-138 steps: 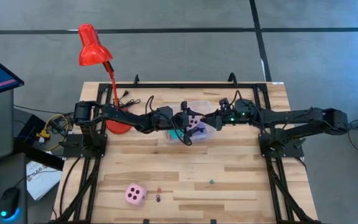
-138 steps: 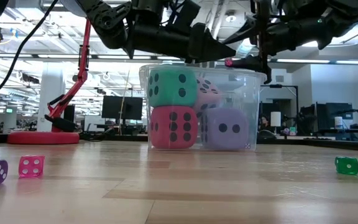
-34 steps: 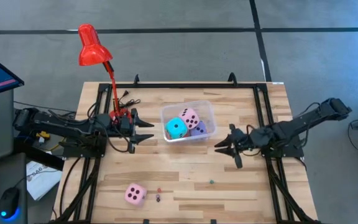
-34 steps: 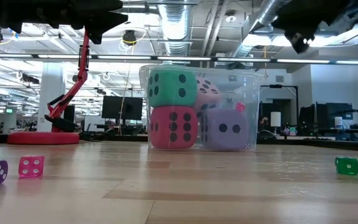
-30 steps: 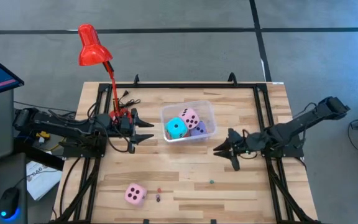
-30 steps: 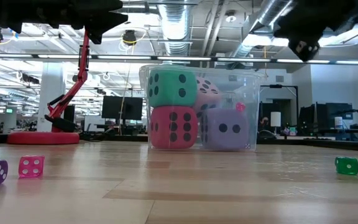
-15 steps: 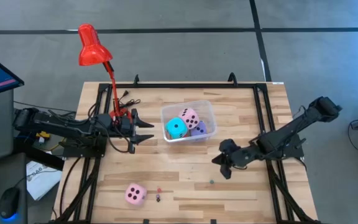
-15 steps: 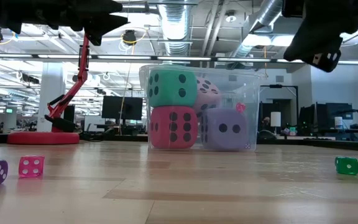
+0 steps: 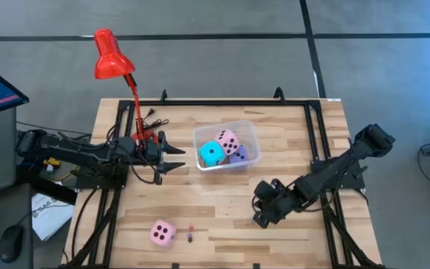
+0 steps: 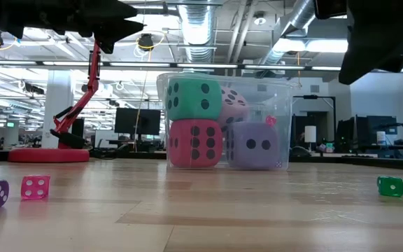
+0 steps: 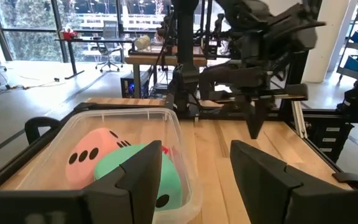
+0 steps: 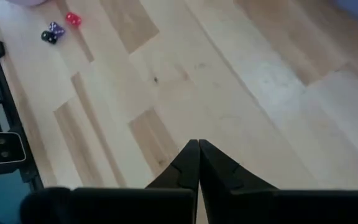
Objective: Pick & Place Dice
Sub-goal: Put the small green die into the transparent bin
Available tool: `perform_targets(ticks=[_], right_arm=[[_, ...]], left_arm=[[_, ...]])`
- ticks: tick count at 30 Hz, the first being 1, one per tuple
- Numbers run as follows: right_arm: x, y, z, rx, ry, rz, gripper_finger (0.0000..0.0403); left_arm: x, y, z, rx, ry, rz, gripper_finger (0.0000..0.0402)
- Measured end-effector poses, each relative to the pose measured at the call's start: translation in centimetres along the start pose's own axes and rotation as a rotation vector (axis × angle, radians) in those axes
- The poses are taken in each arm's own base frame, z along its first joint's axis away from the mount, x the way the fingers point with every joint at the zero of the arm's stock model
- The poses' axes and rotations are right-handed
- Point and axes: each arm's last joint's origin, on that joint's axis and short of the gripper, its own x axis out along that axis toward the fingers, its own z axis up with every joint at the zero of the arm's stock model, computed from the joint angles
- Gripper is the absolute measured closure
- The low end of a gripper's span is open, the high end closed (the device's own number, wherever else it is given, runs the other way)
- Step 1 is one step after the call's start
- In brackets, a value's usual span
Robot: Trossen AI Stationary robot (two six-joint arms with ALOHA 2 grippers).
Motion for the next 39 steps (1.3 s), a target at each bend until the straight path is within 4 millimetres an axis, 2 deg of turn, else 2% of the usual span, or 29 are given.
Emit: perform_targets(ticks=[7, 15, 18, 33, 39], right_arm=[[1.3, 1.8, -1.3, -0.042, 0.074, -0.003, 0.0400], [4.1, 2.1, -2.5, -0.094, 0.220, 0.005, 0.0400], [4.9, 2.0, -2.7, -0.040, 0.237, -0.022, 0.0400], [4.9, 1.8, -2.7, 0.030, 0.280, -0.031, 0.0397], [5.1, 1.7, -2.6, 0.036, 0.275, -0.042, 0.0359]], left_arm=[[-0.1, 0.0, -0.5, 0.001, 0.021, 0.001, 0.0221], [-0.1, 0.0, -0.4, 0.015, 0.012, 0.000, 0.0221], [-0.1, 0.0, -0.4, 0.016, 0.012, 0.000, 0.0221], [-0.1, 0.0, -0.4, 0.011, 0.012, 0.000, 0.0221], [-0.1, 0.0, -0.3, 0.010, 0.005, 0.000, 0.0221]])
